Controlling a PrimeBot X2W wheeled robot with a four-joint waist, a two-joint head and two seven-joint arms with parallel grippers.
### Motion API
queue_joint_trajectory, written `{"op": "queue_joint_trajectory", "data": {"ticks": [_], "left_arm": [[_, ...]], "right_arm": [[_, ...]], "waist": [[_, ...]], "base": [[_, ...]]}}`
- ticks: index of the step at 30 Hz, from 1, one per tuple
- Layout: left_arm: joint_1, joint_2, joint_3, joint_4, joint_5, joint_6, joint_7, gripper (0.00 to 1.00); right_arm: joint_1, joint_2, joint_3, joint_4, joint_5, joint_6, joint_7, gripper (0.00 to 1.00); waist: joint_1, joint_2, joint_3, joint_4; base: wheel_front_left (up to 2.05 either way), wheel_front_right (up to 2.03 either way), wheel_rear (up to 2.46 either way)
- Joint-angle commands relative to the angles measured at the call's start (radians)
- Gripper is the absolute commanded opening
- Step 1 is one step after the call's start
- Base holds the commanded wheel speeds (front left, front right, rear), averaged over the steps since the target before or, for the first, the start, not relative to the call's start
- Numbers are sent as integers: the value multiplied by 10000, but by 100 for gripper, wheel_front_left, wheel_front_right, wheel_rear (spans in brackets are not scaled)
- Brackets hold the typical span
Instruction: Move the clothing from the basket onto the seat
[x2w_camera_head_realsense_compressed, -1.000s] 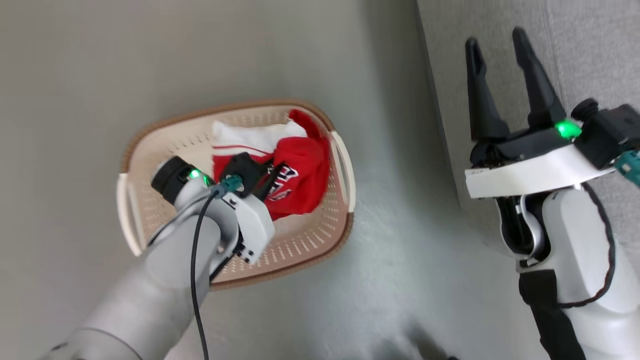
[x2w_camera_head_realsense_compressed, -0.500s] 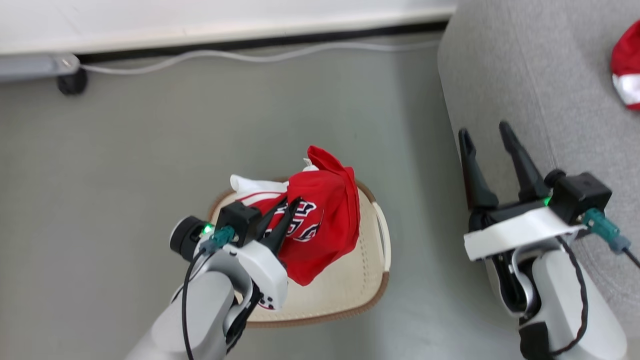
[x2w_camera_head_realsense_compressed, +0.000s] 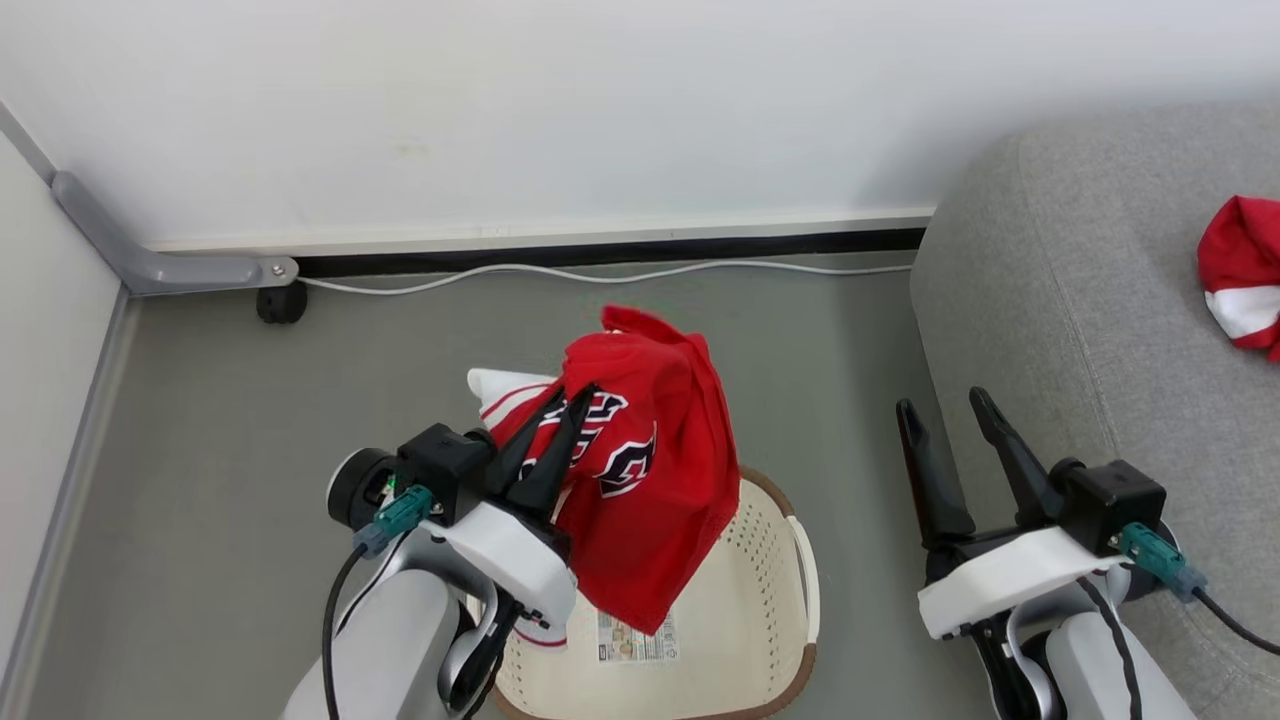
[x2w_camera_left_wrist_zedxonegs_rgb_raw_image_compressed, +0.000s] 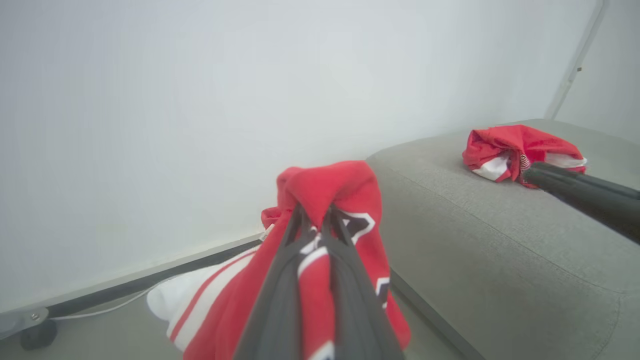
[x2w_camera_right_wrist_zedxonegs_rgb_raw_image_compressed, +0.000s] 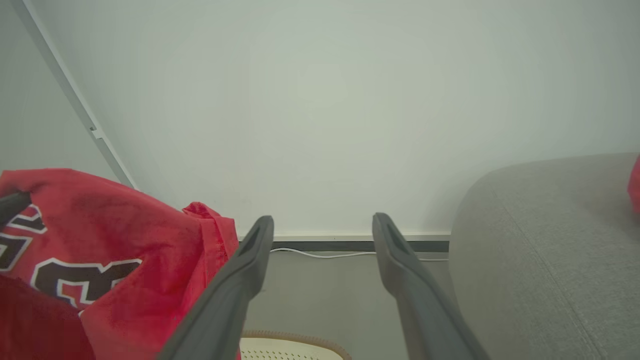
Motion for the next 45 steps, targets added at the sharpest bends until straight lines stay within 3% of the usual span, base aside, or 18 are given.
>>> {"op": "queue_joint_trajectory", "data": {"ticks": [1,16,29,36,45], "left_arm": [[-187,87,469,-580,222,-58,-104,0],[-850,-95,674,-2486,443,-192,-105,0],[-890,-280,181,-2524,452,-242,-105,0],[-901,-363,-79,-2498,350,-275,-105,0],[-907,-440,-374,-2559,231,-294,-105,0]], "right_arm": [[51,43,217,-164,-130,14,-59,100],[205,43,591,-143,-106,14,-59,100],[-864,43,3394,-2315,-578,14,-59,100],[-1257,43,3849,-1568,-985,14,-59,100],[-1761,43,4014,344,-1062,14,-59,100]], "waist": [[0,-1,-196,151],[0,-1,-223,223],[0,-1,4,299],[0,-1,-26,596],[0,-1,-44,970]], "base": [[0,0,0],[0,0,0],[0,0,0],[0,0,0],[0,0,0]]}}
